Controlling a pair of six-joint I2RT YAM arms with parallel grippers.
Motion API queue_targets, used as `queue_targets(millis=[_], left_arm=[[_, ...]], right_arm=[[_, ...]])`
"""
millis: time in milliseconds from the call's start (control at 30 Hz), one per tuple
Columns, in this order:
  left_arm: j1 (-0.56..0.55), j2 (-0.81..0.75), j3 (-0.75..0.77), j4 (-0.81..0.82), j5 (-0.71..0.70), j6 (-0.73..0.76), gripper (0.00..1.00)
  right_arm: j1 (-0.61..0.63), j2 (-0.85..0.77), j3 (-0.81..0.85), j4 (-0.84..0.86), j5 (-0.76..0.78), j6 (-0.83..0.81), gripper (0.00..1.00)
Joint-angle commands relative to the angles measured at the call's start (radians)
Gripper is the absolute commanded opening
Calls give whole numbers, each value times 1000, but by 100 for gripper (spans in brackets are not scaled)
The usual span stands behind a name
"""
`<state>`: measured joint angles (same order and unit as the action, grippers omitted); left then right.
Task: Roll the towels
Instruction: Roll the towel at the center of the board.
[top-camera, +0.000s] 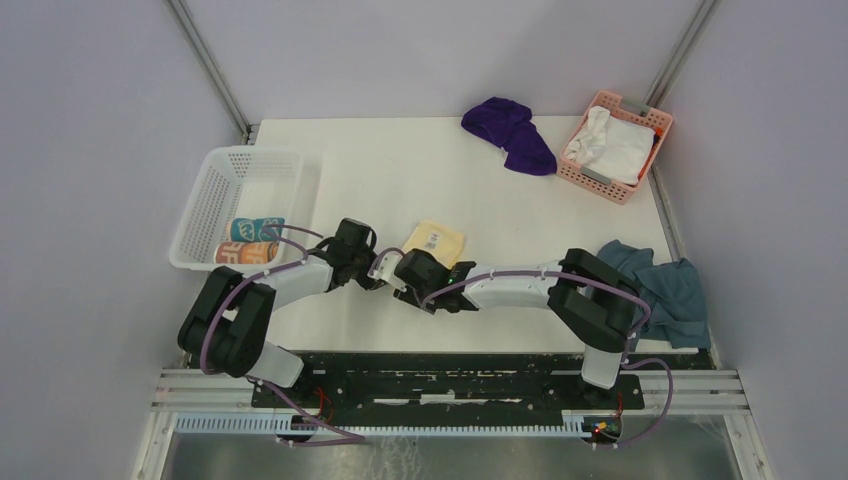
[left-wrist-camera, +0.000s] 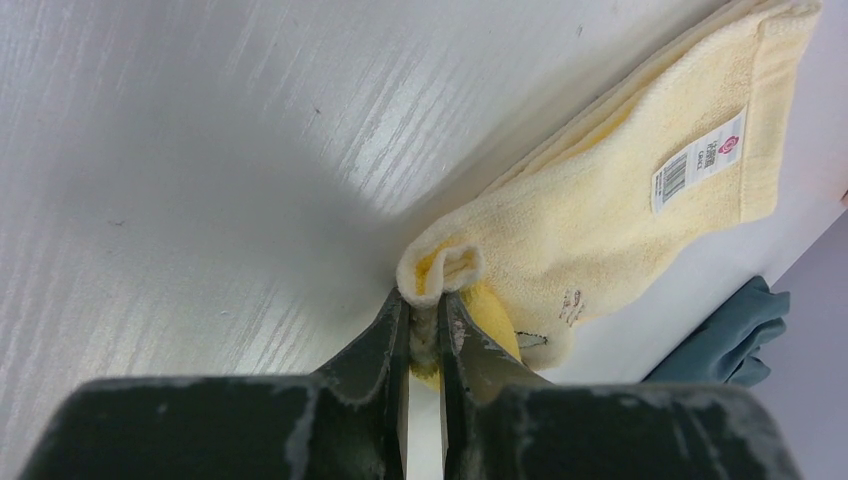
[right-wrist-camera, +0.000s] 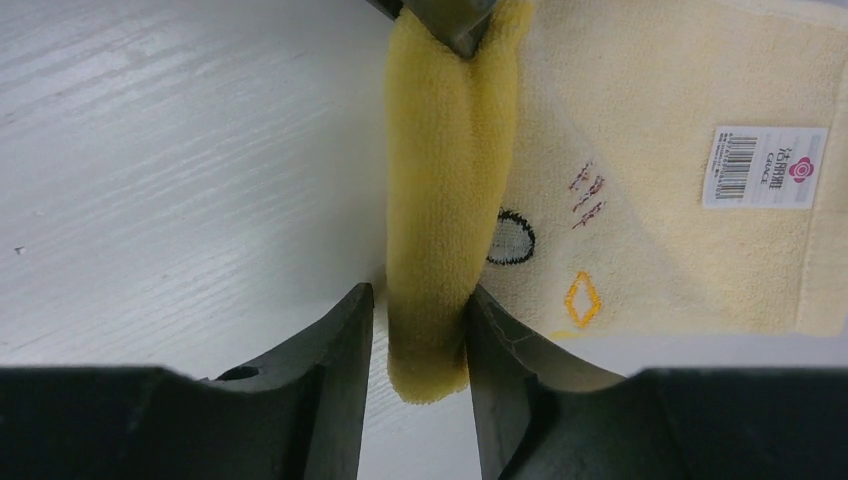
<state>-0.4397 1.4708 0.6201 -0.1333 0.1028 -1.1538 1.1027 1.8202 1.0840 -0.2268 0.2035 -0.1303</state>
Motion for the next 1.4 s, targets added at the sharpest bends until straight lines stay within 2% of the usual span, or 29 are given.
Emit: queue_targets(millis=[0, 133, 267, 433, 567, 767, 933, 1100, 1367], left_arm=[[3, -29, 6, -29, 6, 47, 12], [3, -54, -1, -35, 13, 46, 14], [11, -103, -19, -49, 4, 46, 22], [30, -212, -66, -46, -14, 35, 41], [49, -327, -109, -42, -26, 26, 57], [59, -467, -197, 9, -3, -7, 65], [59, -515, -288, 112, 31, -74, 66], [59, -482, -345, 219, 73, -114, 66], [60, -343, -348, 387, 119, -128, 66]], right_arm=[[5, 13, 5, 33, 54, -25, 40], [-5, 6, 0, 27, -2, -13, 21], [-71, -31, 9, -1, -273, 43, 11], [-197, -30, 40, -9, -653, 139, 4], [-274, 24, 52, 41, -885, 249, 2], [-362, 126, 60, 159, -1114, 424, 2], [-423, 215, 31, 316, -1195, 609, 1], [-479, 304, -32, 498, -1232, 812, 2], [-516, 403, -65, 483, -1224, 872, 2]])
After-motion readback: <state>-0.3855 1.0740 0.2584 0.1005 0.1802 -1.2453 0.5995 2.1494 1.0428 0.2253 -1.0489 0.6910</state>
